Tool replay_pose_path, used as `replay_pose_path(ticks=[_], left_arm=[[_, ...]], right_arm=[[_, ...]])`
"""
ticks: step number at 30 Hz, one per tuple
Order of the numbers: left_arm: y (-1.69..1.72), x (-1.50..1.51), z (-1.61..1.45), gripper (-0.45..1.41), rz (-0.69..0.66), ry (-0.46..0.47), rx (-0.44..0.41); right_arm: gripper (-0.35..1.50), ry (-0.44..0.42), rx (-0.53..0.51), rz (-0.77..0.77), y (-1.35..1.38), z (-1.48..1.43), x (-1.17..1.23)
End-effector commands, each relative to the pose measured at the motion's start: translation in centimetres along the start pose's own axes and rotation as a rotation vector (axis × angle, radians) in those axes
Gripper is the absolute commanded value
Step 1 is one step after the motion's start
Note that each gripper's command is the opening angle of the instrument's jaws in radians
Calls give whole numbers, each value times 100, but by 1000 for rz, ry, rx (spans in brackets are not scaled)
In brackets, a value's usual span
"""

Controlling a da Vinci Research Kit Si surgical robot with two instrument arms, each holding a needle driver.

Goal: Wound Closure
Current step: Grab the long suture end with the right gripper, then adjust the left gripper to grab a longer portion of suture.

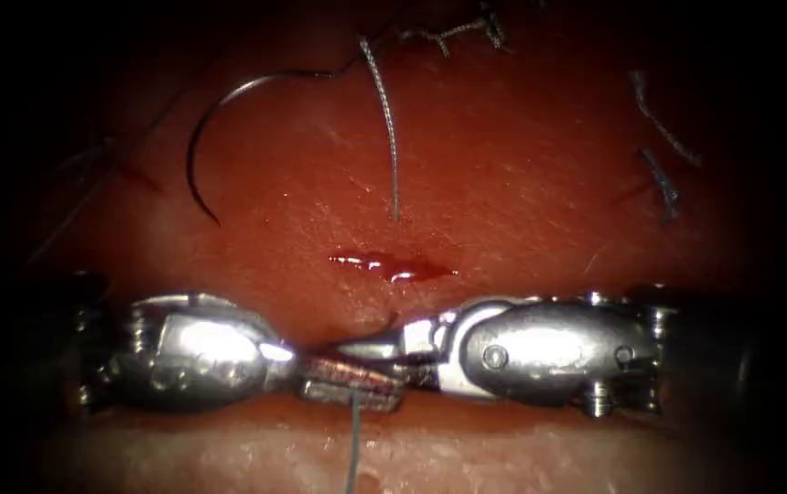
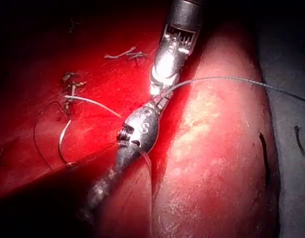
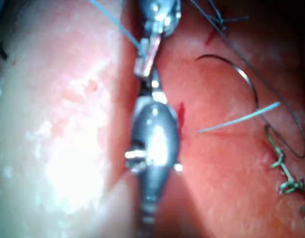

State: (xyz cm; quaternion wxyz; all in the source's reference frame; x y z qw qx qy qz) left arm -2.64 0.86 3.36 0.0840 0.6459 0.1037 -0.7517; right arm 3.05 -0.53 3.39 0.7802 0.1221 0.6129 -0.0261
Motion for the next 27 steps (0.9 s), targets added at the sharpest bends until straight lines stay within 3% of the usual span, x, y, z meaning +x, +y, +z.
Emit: replay_pose_path(ticks=[1, 12, 17, 22, 23, 24, 27], left_arm=[[-3, -5, 6, -45, 2, 1, 0], [-1, -6, 7, -45, 3, 0, 0], [0, -5, 6, -45, 4, 0, -1], [-3, -4, 5, -45, 2, 0, 2], [-4, -3, 4, -11, 1, -1, 5], [-5, -2, 3, 34, -1, -3, 10], [-10, 3, 0, 81, -53, -8, 25]], right_arm=[[-35, 13, -6, 21, 4, 8, -1], [-35, 38, -47, 240, 12, 15, -6], [-35, -2, -10, 186, 7, 21, -20], [-35, -1, -8, 130, 11, 17, -17], [-35, 0, -7, 126, 12, 15, -16], [-35, 5, -4, 117, 13, 12, -14], [-35, 0, -19, 114, 15, 7, -12]])
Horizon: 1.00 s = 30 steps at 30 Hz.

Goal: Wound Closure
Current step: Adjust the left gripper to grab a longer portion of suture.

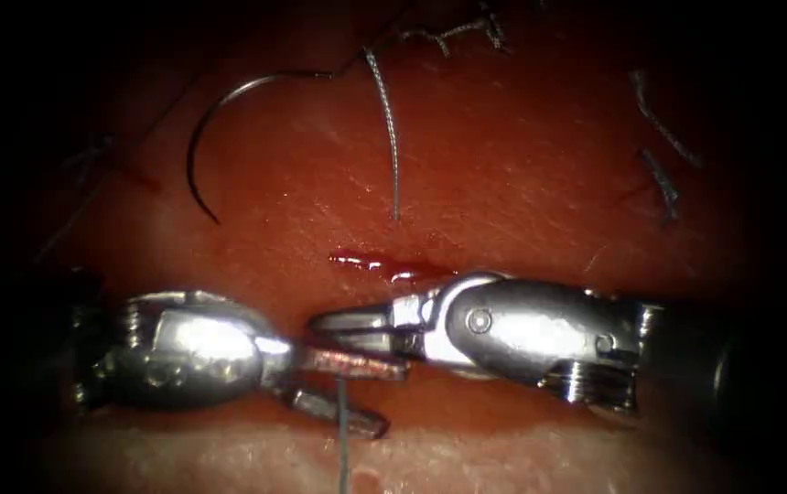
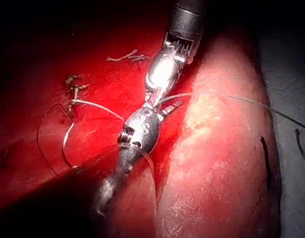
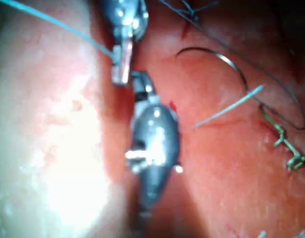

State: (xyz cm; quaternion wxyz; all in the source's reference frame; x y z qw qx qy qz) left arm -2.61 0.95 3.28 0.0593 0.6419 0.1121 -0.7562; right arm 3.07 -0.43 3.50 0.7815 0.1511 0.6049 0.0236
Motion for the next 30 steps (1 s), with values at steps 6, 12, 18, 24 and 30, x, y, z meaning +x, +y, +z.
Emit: replay_pose_path(ticks=[6, 12, 18, 24, 30], left_arm=[[-6, 0, 0, 105, -58, -14, 37], [-6, 2, -5, 121, -61, -27, 66], [-9, 8, -15, 121, -13, -40, 93], [-12, 15, -17, 115, 70, -51, 109], [-12, 20, -12, 115, 125, -59, 117]], right_arm=[[-35, -18, -57, -2, 12, -10, -9], [-35, -38, -137, 93, 23, -27, -18], [-35, -42, -206, 293, 40, -39, -33], [-35, -43, -257, 487, 62, -47, -60], [-35, -94, -259, 591, 67, -47, -89]])
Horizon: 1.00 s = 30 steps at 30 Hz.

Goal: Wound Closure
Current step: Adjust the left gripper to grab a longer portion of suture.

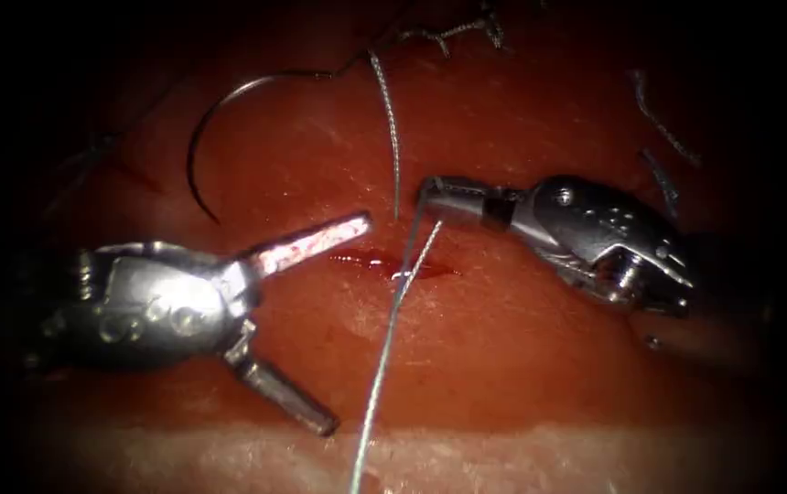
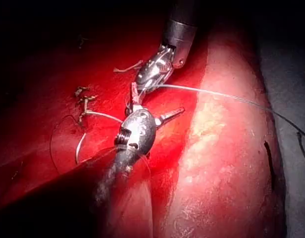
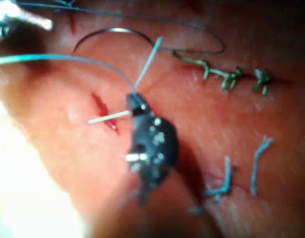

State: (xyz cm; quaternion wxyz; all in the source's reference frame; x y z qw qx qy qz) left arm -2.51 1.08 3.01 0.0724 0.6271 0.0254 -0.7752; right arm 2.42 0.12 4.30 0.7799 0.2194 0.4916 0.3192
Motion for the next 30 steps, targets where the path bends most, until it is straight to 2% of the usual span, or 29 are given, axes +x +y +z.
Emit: replay_pose_path(ticks=[1, 9, 15, 20, 26, 30], left_arm=[[-4, -3, 6, 116, 14, 0, 2], [-12, 19, 10, 115, 136, -33, 47], [-3, 13, 13, 98, 203, -48, 31], [5, -1, 8, 96, 246, -94, -17], [8, -7, -12, 86, 251, -92, -34], [19, -12, -11, 86, 258, -103, -52]], right_arm=[[-35, -15, 2, 8, 7, 12, -9], [-35, -63, 27, 180, 23, 24, -31], [-35, -38, 84, 283, 30, 30, -45], [-35, -43, 92, 287, 26, 30, -45], [-35, -45, 95, 285, 26, 30, -47], [-35, -45, 96, 285, 25, 30, -47]])
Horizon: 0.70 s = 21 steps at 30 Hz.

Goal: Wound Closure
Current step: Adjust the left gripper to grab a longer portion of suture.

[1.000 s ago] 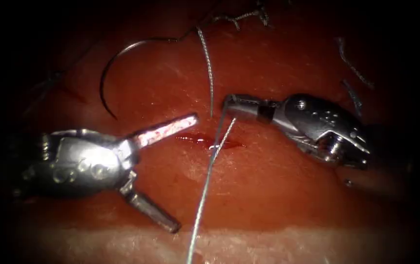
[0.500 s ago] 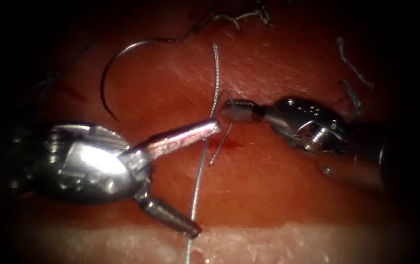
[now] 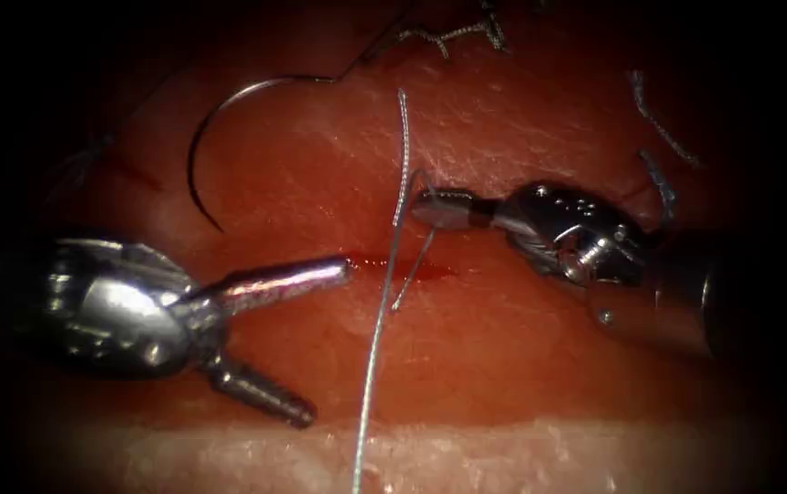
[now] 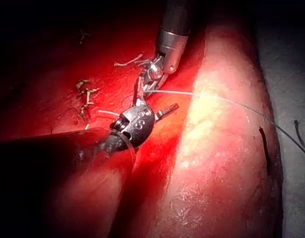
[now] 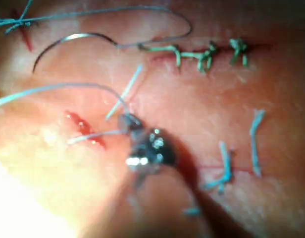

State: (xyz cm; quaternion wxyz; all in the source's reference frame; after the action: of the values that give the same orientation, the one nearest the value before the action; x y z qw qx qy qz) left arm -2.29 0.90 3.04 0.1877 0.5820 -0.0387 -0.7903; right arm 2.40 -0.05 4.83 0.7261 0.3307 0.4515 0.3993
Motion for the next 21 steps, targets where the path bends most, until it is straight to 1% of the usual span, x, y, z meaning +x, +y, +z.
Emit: replay_pose_path(ticks=[1, 7, 12, 17, 18, 20, 21], left_arm=[[2, -7, 11, 86, 4, 4, -4], [19, -6, 35, 86, 19, 13, -22], [20, 0, 39, 86, 18, 16, -24], [21, -1, 41, 84, 19, 15, -24], [21, 0, 40, 79, 19, 15, -24], [21, 1, 40, 56, 25, 15, -24], [22, 2, 41, 49, 25, 15, -24]], right_arm=[[-35, 0, 2, -3, 3, 8, -1], [-35, -1, 5, -2, 3, 8, 0], [-35, -1, 5, -2, 3, 8, 0], [-35, 0, 2, -2, 3, 8, 0], [-35, 0, 2, -2, 3, 8, 0], [-35, 0, 2, -2, 3, 8, 0], [-35, 0, 2, -2, 3, 8, 0]])
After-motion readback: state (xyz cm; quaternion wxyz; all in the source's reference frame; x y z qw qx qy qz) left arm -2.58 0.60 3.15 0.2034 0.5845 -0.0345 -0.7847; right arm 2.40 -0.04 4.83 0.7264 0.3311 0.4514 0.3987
